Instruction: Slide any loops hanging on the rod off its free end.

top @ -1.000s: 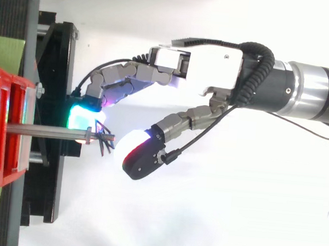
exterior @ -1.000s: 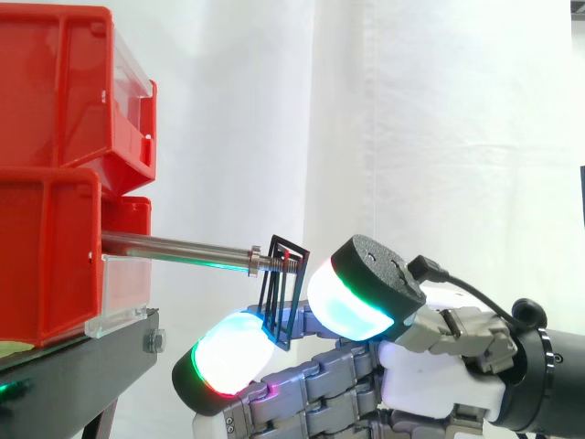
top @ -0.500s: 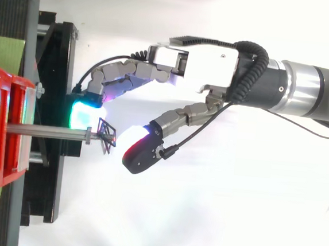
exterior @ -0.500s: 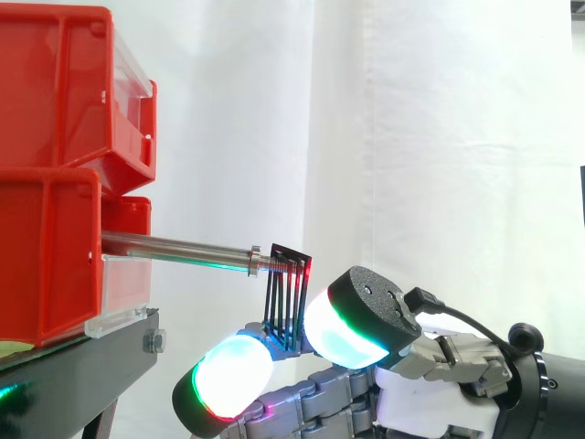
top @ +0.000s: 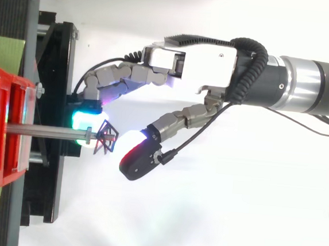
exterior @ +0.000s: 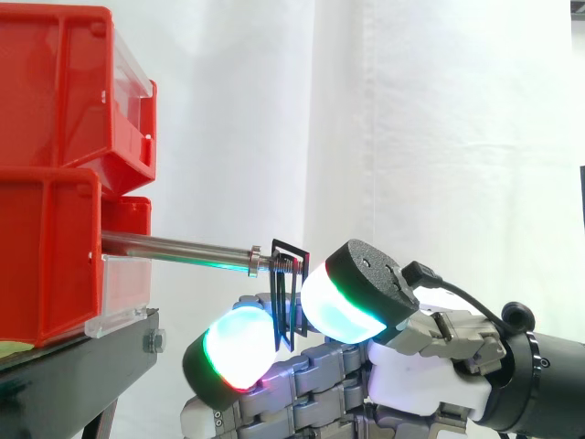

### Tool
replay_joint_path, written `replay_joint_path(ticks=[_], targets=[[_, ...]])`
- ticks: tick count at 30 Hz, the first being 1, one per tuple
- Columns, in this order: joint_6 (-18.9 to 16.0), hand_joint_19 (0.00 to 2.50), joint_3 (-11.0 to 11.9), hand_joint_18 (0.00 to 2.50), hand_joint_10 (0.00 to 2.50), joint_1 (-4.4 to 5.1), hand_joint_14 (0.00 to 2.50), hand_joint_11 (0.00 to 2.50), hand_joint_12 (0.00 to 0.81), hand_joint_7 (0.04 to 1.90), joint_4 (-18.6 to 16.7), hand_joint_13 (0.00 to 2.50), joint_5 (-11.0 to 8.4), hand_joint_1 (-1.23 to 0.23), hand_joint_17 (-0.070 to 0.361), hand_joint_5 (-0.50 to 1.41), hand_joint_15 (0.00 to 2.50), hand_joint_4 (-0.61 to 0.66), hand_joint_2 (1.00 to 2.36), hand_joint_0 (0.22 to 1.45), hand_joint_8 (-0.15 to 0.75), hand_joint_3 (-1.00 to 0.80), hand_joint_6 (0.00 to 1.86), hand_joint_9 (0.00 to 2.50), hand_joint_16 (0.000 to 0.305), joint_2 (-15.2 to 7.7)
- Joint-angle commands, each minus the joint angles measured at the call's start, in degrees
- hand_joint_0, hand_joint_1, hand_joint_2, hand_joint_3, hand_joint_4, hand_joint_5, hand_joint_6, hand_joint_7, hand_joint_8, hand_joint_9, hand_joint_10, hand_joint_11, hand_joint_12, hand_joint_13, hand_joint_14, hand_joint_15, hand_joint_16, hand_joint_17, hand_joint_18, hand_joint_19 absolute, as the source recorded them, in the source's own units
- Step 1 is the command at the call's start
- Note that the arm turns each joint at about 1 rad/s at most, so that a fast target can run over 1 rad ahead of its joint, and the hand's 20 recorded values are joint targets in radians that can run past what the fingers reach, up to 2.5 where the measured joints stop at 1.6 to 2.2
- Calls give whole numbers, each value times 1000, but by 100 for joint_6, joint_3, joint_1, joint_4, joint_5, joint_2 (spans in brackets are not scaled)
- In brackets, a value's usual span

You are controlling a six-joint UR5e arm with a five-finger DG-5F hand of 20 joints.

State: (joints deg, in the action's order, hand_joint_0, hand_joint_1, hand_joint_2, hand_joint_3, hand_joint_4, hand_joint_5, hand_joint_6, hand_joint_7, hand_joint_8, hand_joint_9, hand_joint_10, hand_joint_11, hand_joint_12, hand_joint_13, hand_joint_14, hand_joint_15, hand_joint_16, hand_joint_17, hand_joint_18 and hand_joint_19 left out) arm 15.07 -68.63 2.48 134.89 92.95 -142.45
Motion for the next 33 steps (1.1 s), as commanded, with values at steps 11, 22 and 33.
replay_joint_path(ticks=[11,22,33], targets=[[-4,333,8,643,3,-46,0,104,330,1105,2,577,65,-619,109,-193,4,199,1013,630,302,-336,762,685,48,-2],[5,337,16,655,5,-72,0,166,327,1076,19,597,109,-664,108,-209,25,153,1018,633,299,-250,839,708,48,94],[251,345,16,649,6,-81,2,187,328,1099,687,593,171,-677,108,-205,23,122,1020,631,299,-185,849,721,48,217]])
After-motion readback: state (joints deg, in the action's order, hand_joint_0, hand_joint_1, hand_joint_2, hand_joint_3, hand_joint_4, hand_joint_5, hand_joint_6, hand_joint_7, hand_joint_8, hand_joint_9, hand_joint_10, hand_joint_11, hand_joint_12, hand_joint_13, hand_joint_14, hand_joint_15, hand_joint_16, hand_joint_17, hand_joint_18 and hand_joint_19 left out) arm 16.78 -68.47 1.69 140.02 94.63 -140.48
